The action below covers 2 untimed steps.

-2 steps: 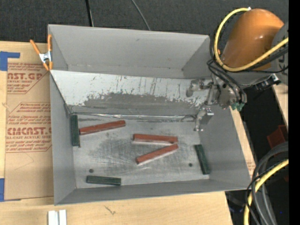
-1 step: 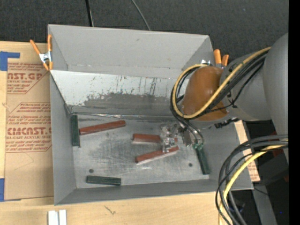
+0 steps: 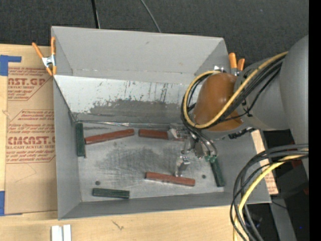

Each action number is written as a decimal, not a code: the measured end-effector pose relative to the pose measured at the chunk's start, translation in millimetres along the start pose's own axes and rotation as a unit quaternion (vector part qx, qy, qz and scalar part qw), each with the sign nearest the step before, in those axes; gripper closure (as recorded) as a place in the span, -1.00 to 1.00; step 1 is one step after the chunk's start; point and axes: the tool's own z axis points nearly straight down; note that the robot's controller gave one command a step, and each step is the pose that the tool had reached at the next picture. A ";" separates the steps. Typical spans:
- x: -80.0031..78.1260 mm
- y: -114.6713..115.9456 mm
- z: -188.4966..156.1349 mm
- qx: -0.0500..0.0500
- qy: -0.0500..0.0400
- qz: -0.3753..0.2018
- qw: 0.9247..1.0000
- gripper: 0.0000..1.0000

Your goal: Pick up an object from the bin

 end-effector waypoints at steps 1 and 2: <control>-0.1 0.0 0.0 0.000 0.000 0.000 1.000 -1.00; 18.8 10.2 -16.4 0.000 0.005 -0.026 1.000 -1.00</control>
Offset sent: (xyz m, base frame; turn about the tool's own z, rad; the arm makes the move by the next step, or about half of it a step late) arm -0.0298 0.0157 0.0297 -0.0864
